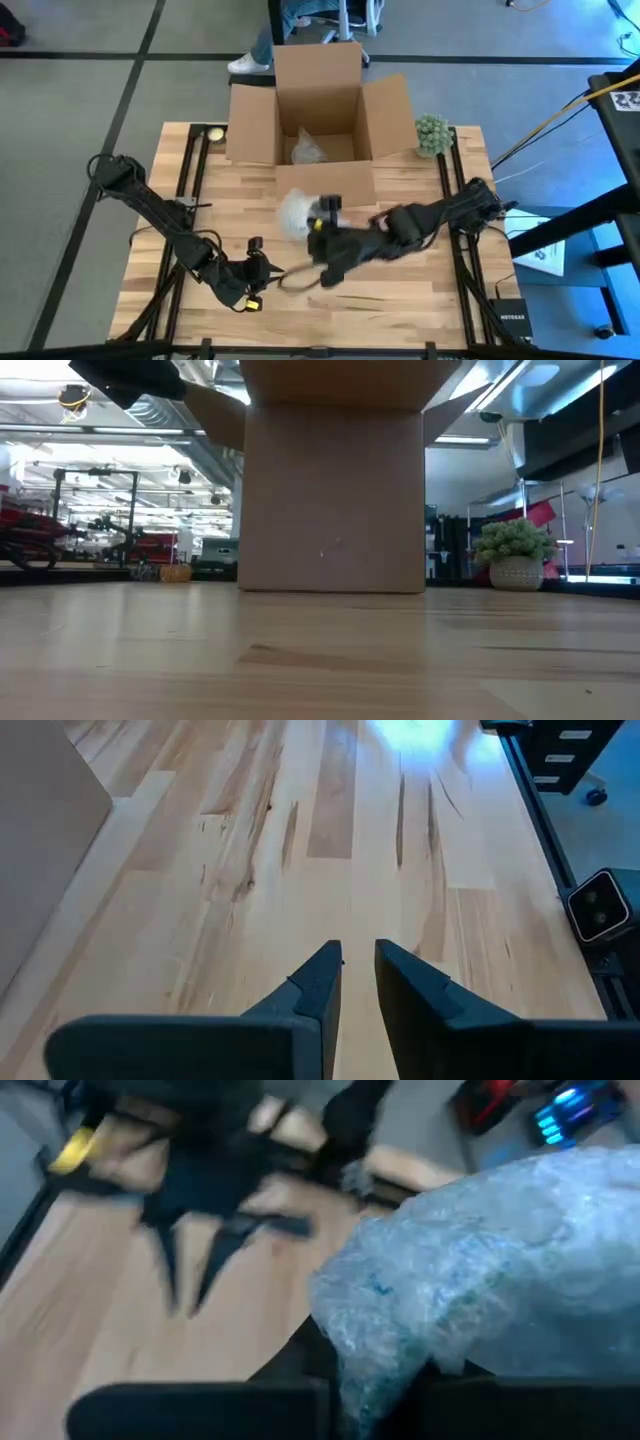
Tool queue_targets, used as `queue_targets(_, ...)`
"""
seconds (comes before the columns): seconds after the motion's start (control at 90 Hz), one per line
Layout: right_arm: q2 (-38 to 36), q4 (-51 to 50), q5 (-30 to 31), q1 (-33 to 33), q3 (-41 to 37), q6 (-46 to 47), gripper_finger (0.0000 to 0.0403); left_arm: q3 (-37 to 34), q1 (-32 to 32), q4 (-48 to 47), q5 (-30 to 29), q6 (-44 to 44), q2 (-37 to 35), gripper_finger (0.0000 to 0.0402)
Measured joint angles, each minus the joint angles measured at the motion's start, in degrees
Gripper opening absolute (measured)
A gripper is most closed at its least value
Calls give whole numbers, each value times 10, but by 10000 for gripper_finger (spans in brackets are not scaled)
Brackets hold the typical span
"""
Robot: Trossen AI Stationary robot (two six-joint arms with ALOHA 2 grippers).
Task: Wrap mug
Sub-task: Put the white wrapped mug into the box
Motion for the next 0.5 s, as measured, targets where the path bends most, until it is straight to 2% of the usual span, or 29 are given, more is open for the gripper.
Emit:
queue_targets(0.111, -26, 4, 23, -61, 2, -3, 12, 0, 0, -1, 0, -1, 0, 49)
queue_targets(0.222, -30, 3, 14, -141, 1, 2, 12, 0, 0, -1, 0, -1, 0, 49)
queue_targets(0.356, -28, 0, -55, -247, 1, 30, 11, 0, 0, -2, 0, 0, 0, 49)
queue_targets(0.5, 7, -5, -136, -342, 1, 73, 11, 0, 0, -5, 0, 5, 0, 49)
